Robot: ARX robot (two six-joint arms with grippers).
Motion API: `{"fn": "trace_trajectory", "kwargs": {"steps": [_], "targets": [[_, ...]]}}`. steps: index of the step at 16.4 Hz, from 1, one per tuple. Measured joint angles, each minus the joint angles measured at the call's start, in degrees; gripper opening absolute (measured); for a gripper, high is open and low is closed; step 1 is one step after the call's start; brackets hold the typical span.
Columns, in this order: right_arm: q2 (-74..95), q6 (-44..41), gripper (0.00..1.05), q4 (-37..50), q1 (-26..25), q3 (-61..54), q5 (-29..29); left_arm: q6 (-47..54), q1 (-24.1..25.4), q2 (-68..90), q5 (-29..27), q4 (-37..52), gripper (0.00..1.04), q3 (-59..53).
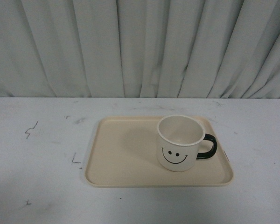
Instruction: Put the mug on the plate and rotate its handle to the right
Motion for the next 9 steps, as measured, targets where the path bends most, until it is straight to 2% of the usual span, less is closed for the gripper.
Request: {"fn": "trace_trajectory", "kwargs": {"steps": [9], "targets": [[0.00, 0.00, 0.98, 0.00, 0.00, 0.00, 0.00, 0.00, 0.00, 0.00, 0.00, 0.00, 0.98, 0.00]]}}
